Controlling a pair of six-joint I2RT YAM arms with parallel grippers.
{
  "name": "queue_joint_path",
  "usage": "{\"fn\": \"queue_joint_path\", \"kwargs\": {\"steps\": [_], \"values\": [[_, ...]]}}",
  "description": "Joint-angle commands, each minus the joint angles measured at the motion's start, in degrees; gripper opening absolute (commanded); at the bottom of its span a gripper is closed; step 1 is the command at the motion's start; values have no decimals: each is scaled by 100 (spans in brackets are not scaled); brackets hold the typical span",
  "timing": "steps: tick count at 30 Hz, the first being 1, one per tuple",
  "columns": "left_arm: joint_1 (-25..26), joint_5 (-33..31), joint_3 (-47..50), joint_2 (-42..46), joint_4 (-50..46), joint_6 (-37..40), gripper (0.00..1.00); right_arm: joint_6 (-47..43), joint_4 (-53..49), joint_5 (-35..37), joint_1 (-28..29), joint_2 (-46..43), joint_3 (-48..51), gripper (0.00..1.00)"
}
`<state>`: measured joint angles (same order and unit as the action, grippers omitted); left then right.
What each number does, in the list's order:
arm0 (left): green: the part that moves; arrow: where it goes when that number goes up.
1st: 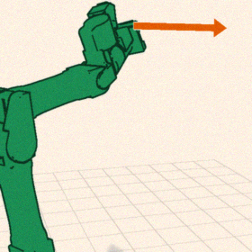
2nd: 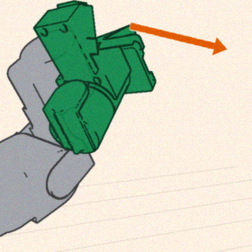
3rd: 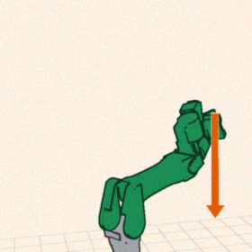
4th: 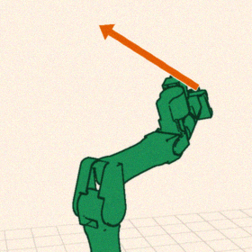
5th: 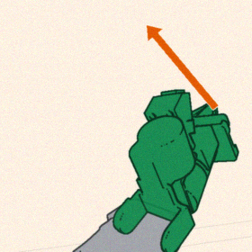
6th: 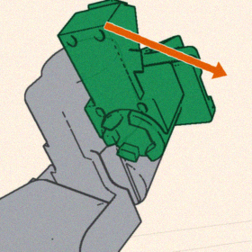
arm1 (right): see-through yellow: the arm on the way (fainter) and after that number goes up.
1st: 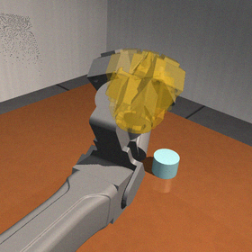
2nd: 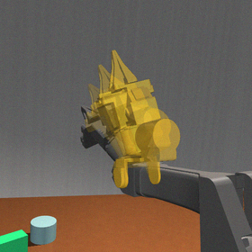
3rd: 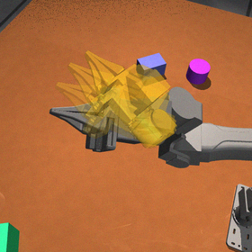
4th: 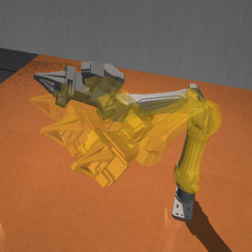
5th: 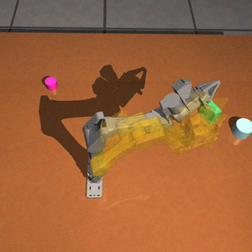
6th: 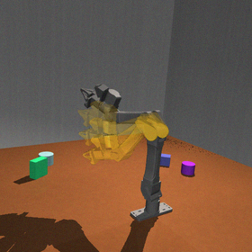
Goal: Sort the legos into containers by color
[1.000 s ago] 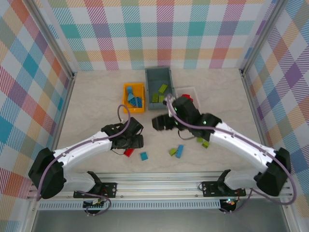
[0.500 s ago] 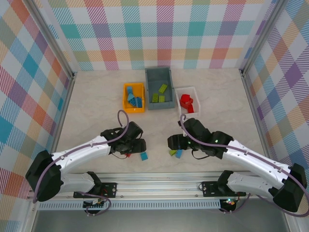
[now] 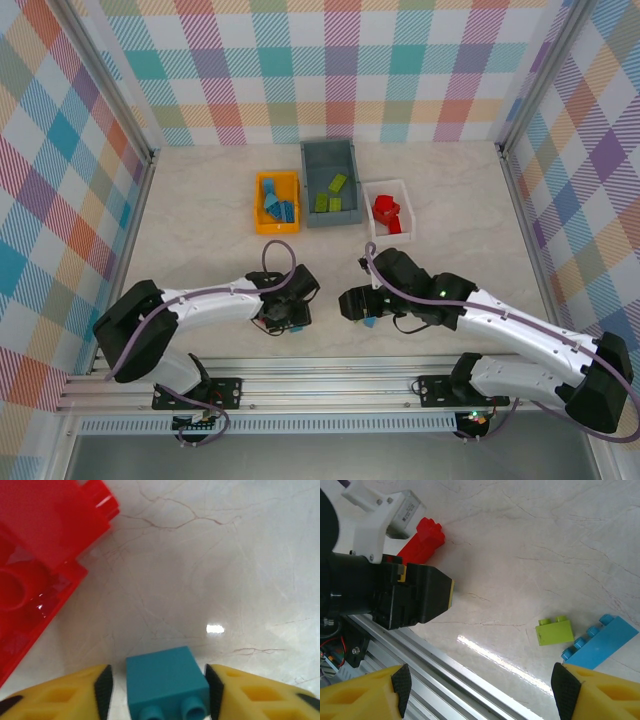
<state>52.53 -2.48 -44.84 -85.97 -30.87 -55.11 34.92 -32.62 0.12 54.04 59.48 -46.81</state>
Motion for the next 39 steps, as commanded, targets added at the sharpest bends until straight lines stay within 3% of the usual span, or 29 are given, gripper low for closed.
{"fn": "queue_joint_path", "kwargs": {"steps": [1,3,7,11,14,20,28,35,39], "values": [[73,-63,-139,-132,194,-123,41,-105,13,-104,30,-121,-33,76],[90,-150,-191,-31,189,-124,34,-128,75,-194,36,-154,4,76],[8,-553,-634,471,-307,90,31,-305,749,-781,86,-402,158,75],[-890,-425,-1242,637,-667,748,31,-499,1633,-950,107,-456,92,75],[-1661,-300,-1976,381,-815,1393,31,-591,2290,-449,106,-272,-115,74],[-2733,35,-3468,-882,-514,2131,32,-890,2463,640,79,963,-1269,74],[-3399,50,-5696,-3001,-663,2519,32,-755,2483,648,-60,1793,-1913,74],[-3557,204,-7058,-4121,-1030,2658,45,-662,2436,474,-95,1913,-1826,75],[-3557,248,-7024,-3897,-1061,2664,62,-679,2229,322,-96,2084,-1832,76]]}}
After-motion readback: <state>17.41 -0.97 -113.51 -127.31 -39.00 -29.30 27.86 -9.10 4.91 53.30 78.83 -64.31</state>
